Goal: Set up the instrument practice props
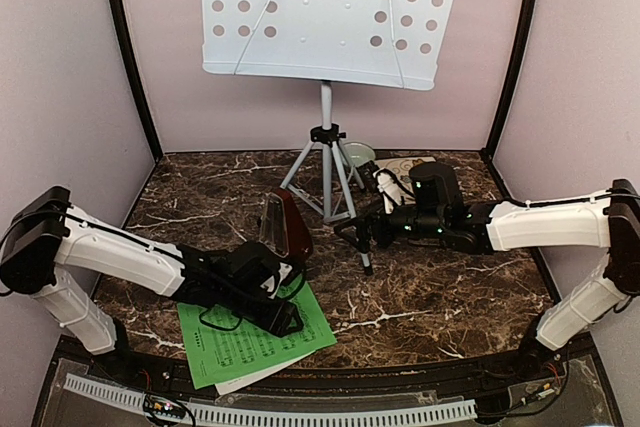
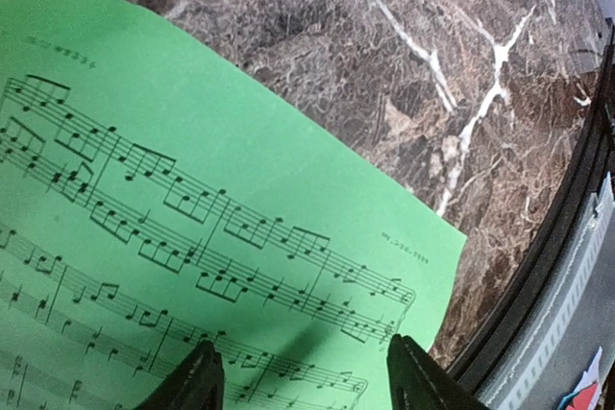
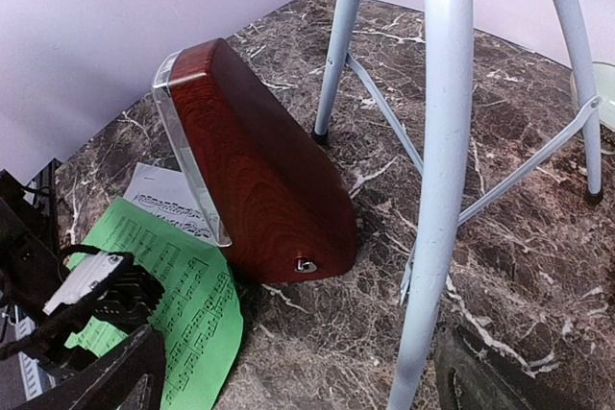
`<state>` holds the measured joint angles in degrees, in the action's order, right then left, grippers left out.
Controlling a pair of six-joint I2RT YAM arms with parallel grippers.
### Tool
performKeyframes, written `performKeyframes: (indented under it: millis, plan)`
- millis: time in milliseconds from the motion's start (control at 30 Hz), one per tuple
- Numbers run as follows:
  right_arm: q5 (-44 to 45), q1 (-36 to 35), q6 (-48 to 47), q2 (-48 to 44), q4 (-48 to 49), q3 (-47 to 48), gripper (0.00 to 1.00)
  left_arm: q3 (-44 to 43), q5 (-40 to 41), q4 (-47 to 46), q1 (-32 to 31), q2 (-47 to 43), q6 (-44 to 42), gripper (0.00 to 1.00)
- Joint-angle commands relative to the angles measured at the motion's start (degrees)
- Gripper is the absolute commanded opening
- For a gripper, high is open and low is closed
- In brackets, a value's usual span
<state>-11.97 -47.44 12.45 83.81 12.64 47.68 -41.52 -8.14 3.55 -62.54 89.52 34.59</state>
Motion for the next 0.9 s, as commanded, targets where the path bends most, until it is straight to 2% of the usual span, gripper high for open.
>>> performKeyframes:
  millis: [0, 200, 267, 567, 700, 867]
  plan:
    - [0.02, -0.54, -0.01, -1.56, 0.58, -0.1, 0.97, 2.43, 2.49, 1.05, 0.29, -9.45, -0.64, 0.62]
    - [-1.12, -0.75, 1.33, -0.94, 1.59, -1.19, 0.96, 3.58, 8.03, 11.55, 2.07, -12.4, 3.33, 0.62]
    - [-1.48, -0.79, 1.91, -0.66, 2.01, -1.42, 0.95, 4.8, 7.65, 12.07, 3.17, -12.32, 3.03, 0.62]
    - [-8.05, -1.34, 9.34, 6.81, 7.53, -3.02, 0.77, 9.91, -0.86, 0.32, 4.36, -7.72, -1.15, 0.62]
    - [-8.23, -3.52, 10.86, 12.73, 7.45, -0.49, 0.66, 9.86, -3.21, -1.61, 4.35, -2.98, -3.21, 0.6]
    - [-5.75, -6.9, 10.17, 19.05, 3.68, 5.38, 0.59, 10.37, -3.52, -3.19, 4.34, -2.86, -3.95, 0.6]
